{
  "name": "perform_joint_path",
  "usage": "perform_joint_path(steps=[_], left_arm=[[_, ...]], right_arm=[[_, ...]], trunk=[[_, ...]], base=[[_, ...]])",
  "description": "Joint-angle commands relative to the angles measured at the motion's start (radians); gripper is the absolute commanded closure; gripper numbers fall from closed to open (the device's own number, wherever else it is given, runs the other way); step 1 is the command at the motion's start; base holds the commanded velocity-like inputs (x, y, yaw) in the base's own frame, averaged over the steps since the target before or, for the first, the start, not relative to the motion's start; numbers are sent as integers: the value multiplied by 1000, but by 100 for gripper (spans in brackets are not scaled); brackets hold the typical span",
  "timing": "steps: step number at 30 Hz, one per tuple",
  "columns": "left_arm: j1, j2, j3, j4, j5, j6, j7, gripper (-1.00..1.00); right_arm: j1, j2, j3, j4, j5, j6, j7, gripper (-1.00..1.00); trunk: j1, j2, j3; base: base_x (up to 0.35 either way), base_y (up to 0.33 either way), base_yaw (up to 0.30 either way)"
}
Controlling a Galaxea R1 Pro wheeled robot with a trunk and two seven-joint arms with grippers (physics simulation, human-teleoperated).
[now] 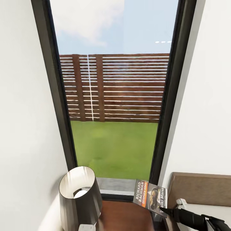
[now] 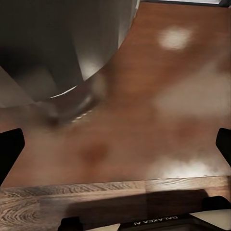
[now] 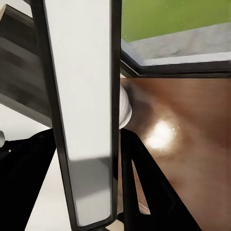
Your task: In the bedroom, move the book from the bed onto either nightstand, and place the two sandals side by side next to the bed.
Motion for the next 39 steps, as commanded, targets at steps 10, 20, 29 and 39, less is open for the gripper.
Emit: perform_joint_path(steps=[10,20,29,39], left_arm=[[-1,3,-8,-3,10,54,-204,-100],[3,26,-10,-422,6,448,-605,-100],[59,93,-11,-991,11,783,-694,-100],[82,102,-5,-1290,15,1020,-705,-100]], right_arm=[[0,3,-6,2,5,11,-15,100],[0,22,-5,3,6,11,-85,100],[0,26,-6,3,6,11,-100,100],[0,26,-5,3,6,11,-122,100]], trunk=[[0,-1,0],[0,-1,0],[0,-1,0],[0,-1,0]], base=[[0,0,0],[0,0,0],[0,0,0],[0,0,0]])
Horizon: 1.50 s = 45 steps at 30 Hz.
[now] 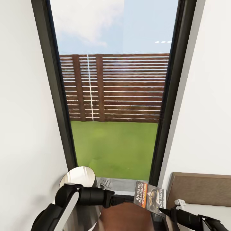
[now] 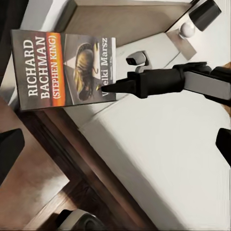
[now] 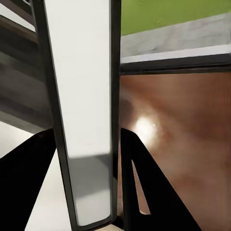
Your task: In the bedroom, move the book from the bed onto either nightstand, and place the two sandals side by side next to the bed.
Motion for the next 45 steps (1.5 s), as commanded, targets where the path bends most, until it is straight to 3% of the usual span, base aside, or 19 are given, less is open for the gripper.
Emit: perform_joint_path(steps=[1,8,13,19,33,45], left_arm=[[0,0,-1,-16,1,30,-3,-100],[1,-8,-1,-66,19,63,-38,-100],[-7,-6,2,-85,115,63,-95,-100],[-35,-2,6,-92,228,63,-120,-100],[-65,-2,10,-93,282,63,-132,-100],[-67,0,9,-93,320,63,-133,-100]], right_arm=[[0,1,-9,0,4,10,4,100],[0,1,-8,0,4,10,3,100],[0,1,-8,0,4,10,2,100],[0,4,-8,0,4,10,-17,100],[0,12,-8,-3,1,10,-51,100],[-5,10,-8,-59,-1,20,5,100]], trunk=[[0,-1,0],[0,-1,0],[0,-1,0],[0,-1,0],[0,-1,0],[0,-1,0]], base=[[0,0,0],[0,0,0],[0,0,0],[0,0,0],[0,0,0],[0,0,0]])
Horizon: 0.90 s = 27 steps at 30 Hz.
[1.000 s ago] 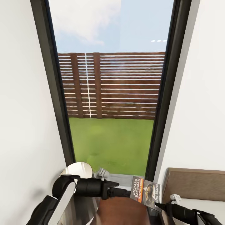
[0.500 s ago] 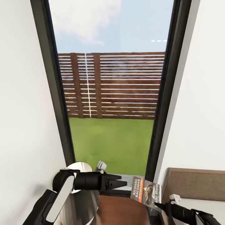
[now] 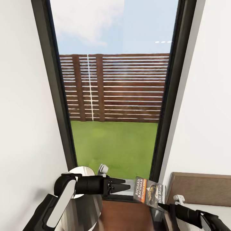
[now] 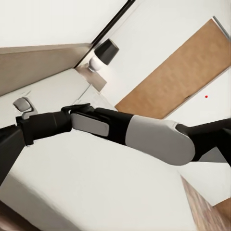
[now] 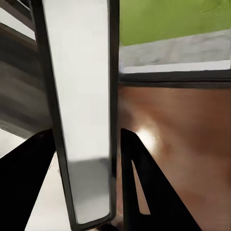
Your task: In the bedroom, move the book from the bed onto either nightstand, and place the two sandals side by side next to the bed.
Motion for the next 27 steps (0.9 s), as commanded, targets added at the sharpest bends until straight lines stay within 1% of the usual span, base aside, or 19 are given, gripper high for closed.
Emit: perform_joint_path(steps=[1,5,8,10,15,16,21,27], left_arm=[[0,1,-1,0,2,3,-3,-100],[1,1,0,0,4,3,-3,-100],[2,1,0,0,4,3,-3,-100],[3,1,0,0,5,3,-3,-100],[6,1,-1,0,5,3,-3,-100],[6,1,-1,0,5,3,-3,-100],[8,1,1,0,5,3,-3,-100],[9,1,2,0,5,3,-4,-100]], right_arm=[[-7,1,-8,-23,6,18,23,100],[-19,2,-7,-48,7,62,41,100],[-24,5,-1,-51,12,86,38,100],[-25,13,12,-52,20,95,22,100],[-27,45,44,-52,35,110,-42,100],[-27,45,44,-52,35,110,-42,100],[-28,63,57,-52,41,114,-78,100],[-28,69,60,-52,42,113,-92,100]], trunk=[[0,-1,0],[0,-1,0],[0,-1,0],[0,-1,0],[0,-1,0],[0,-1,0],[0,-1,0],[0,-1,0]], base=[[0,0,0],[0,0,0],[0,0,0],[0,0,0],[0,0,0],[0,0,0],[0,0,0],[0,0,0]])
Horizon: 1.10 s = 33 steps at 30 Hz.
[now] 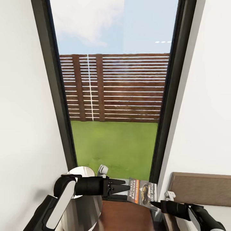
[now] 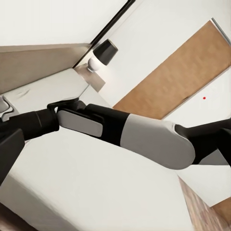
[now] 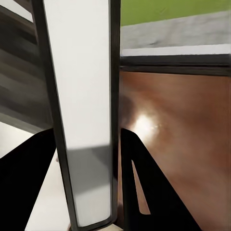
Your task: In the bedroom, move the book from the bed onto either nightstand, and place the two sandals side by side next to the bed.
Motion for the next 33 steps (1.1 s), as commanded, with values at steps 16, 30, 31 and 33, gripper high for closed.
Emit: perform_joint_path(steps=[16,30,31,33], left_arm=[[0,1,0,0,1,3,-19,-100],[1,-10,-6,1,0,3,-135,-100],[1,-13,-8,2,0,3,-137,-100],[2,-23,-10,2,0,3,-141,-100]], right_arm=[[0,3,-7,10,8,3,0,100],[0,1,-10,15,8,2,-2,100],[0,0,-10,15,8,2,-1,100],[0,0,-10,15,8,2,-1,100]], trunk=[[0,-1,0],[0,-1,0],[0,-1,0],[0,-1,0]], base=[[0,0,0],[0,0,0],[0,0,0],[0,0,0]])
